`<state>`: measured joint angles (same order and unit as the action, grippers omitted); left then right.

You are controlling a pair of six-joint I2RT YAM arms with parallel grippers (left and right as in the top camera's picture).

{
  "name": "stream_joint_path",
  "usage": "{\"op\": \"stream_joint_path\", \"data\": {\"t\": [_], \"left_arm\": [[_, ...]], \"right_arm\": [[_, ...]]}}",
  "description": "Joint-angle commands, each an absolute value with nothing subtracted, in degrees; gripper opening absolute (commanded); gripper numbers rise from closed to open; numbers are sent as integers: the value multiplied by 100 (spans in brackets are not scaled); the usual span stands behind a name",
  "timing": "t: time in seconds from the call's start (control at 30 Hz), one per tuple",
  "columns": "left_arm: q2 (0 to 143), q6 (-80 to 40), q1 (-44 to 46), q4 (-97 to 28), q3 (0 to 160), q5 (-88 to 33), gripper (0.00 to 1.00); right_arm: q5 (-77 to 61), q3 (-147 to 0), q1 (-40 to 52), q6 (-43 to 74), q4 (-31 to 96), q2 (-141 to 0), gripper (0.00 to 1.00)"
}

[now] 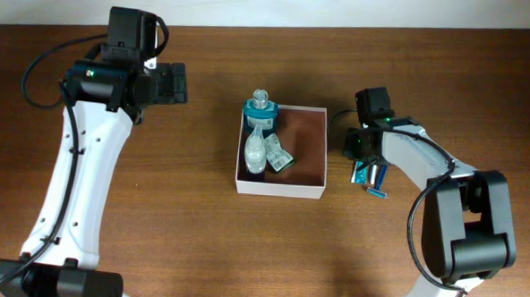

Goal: Pack container
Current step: 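Close the right gripper on the Colgate toothpaste tube and lift it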

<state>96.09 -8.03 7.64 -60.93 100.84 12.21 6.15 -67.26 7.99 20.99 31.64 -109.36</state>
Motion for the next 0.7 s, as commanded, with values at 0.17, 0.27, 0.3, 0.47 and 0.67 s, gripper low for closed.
{"op": "stream_joint_path", "data": {"t": [0.17, 0.27, 0.3, 0.47, 0.67], "left_arm": [[9522, -875, 755, -6097, 10132, 1221, 99], [9522, -875, 755, -6097, 10132, 1221, 99], [9522, -875, 755, -6097, 10132, 1221, 99], [9522, -875, 755, -6097, 10132, 1221, 99], [9522, -875, 755, -6097, 10132, 1221, 99]], "right_arm": [[668, -6663, 825, 2121, 3214, -11004, 20], [668, -6663, 825, 2123, 3214, -11004, 17], [668, -6663, 825, 2123, 3216, -11004, 17], [668, -6663, 825, 2123, 3218, -11004, 12], [670, -6670, 823, 2121, 3210, -10997, 4]]}}
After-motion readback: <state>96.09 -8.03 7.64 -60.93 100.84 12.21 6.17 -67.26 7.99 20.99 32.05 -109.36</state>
